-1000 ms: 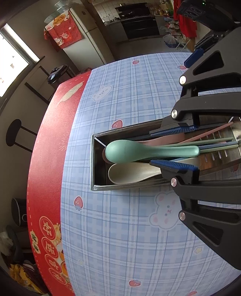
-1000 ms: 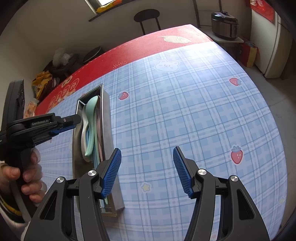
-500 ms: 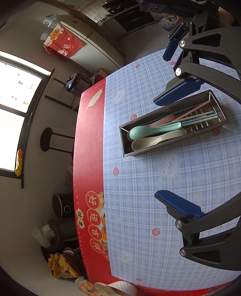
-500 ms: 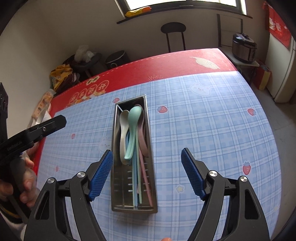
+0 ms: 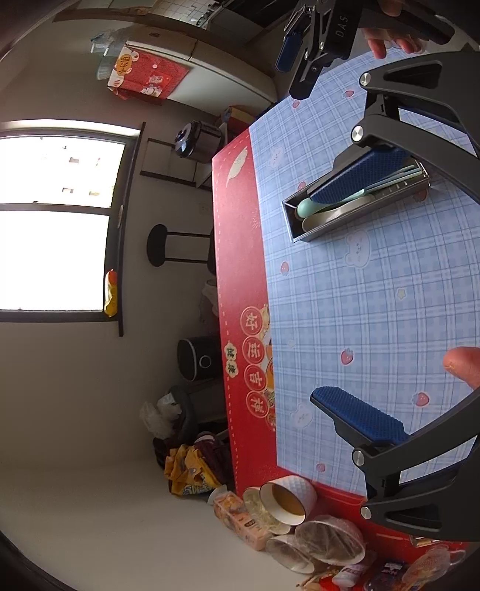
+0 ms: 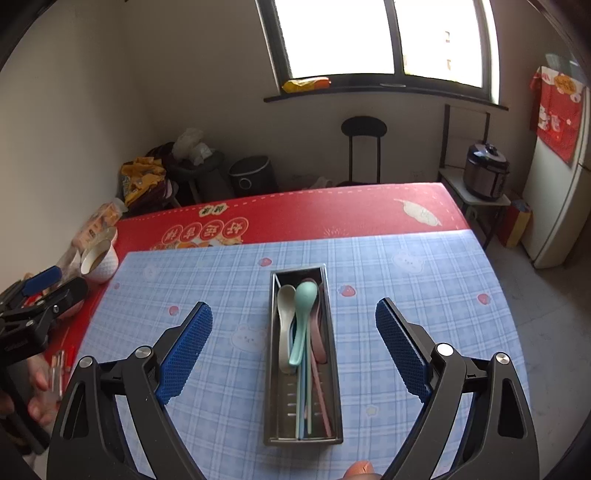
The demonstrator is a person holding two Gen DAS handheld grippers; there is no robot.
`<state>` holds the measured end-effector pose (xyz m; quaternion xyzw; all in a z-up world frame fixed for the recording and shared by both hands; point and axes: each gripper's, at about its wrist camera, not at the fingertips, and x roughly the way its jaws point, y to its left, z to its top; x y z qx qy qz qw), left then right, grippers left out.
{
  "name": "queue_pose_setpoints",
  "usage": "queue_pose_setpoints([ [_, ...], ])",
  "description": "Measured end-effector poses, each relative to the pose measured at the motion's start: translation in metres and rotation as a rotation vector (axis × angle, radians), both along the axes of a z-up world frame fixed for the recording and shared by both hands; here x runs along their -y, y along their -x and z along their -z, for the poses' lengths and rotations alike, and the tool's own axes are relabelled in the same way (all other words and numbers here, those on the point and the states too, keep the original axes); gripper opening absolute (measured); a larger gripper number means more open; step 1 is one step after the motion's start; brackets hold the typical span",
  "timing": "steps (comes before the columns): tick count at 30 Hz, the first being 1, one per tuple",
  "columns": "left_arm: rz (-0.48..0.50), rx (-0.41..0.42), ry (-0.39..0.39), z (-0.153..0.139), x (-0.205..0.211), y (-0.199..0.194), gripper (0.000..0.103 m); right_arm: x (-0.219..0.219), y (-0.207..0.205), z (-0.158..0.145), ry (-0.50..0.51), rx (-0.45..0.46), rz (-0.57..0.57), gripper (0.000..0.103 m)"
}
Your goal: Organize utensils
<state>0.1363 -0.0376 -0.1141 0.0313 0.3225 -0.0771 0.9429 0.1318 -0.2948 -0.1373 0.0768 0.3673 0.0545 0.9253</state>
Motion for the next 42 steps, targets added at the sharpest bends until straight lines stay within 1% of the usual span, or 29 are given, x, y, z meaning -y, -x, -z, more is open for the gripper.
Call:
queue_pose_setpoints([
  [4,-0.034,0.095,-0.017,-0.024,-0.016,0.017,0.097,-0.008,0.01,-0.022,0.016,0.057,0.001,0.087],
  [6,-0.046,0.13,-0.034,-0.032,-0.022,0.023,0.097,-0.011,0.015,-0.031,0.018,0.084,0.004,0.087],
  [8,-0.065,0.155,-0.042,-0.037,-0.026,0.027,0.097,-0.012,0.02,-0.039,0.017,0.108,0.01,0.087],
  [14,-0.069,0.199,-0.007,-0.05,-0.041,0.039,0.097,-0.015,0.033,-0.055,0.029,0.169,0.036,0.087],
  [24,-0.057,0.214,0.011,-0.053,-0.044,0.045,0.097,-0.02,0.046,-0.06,0.035,0.198,0.039,0.088],
  [31,-0.046,0.231,0.028,-0.055,-0.045,0.049,0.097,-0.018,0.057,-0.069,0.047,0.261,0.065,0.088],
  [42,-0.039,0.246,0.034,-0.057,-0.044,0.051,0.097,-0.018,0.064,-0.075,0.056,0.301,0.081,0.088],
])
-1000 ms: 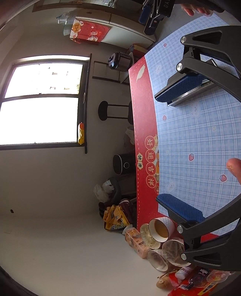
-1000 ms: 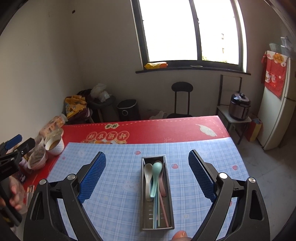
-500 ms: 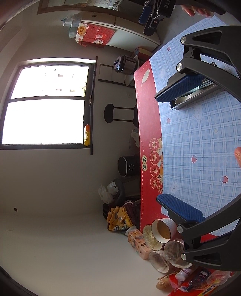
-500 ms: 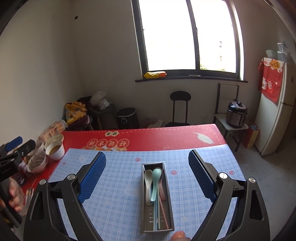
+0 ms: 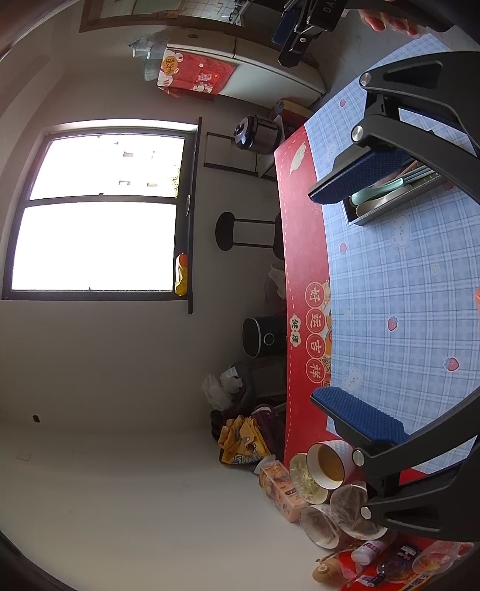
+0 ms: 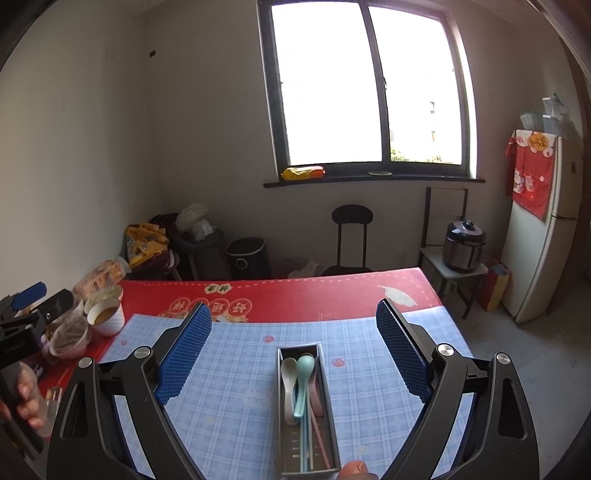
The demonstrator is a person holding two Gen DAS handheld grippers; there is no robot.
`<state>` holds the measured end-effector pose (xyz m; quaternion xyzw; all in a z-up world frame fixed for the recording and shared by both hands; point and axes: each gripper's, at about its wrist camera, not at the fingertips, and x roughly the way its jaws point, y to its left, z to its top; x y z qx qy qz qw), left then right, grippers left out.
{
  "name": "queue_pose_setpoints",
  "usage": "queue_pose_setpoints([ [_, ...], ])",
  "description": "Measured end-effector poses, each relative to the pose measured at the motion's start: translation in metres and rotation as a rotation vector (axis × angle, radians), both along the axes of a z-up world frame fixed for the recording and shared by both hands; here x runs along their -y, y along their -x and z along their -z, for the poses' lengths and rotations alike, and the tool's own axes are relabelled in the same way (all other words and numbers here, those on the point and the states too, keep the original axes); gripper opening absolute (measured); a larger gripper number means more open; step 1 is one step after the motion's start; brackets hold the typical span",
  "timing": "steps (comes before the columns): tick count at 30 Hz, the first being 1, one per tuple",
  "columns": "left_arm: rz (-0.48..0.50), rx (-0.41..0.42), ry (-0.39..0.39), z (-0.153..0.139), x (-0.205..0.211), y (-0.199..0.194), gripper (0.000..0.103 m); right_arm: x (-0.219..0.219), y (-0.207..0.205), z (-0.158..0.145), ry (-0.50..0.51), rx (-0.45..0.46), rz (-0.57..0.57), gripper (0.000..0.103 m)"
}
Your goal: Organize utensils
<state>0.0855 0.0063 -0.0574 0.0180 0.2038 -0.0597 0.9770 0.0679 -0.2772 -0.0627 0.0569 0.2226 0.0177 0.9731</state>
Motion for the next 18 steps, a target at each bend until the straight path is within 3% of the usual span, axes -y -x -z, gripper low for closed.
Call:
queue_pose_setpoints([
  [18,-0.002,0.019,-0.016,-0.0008,0.0005,-0.0015,0.097,-0.0019,-0.0041,0.0022,-0.009,0.0,-0.004,0.088],
])
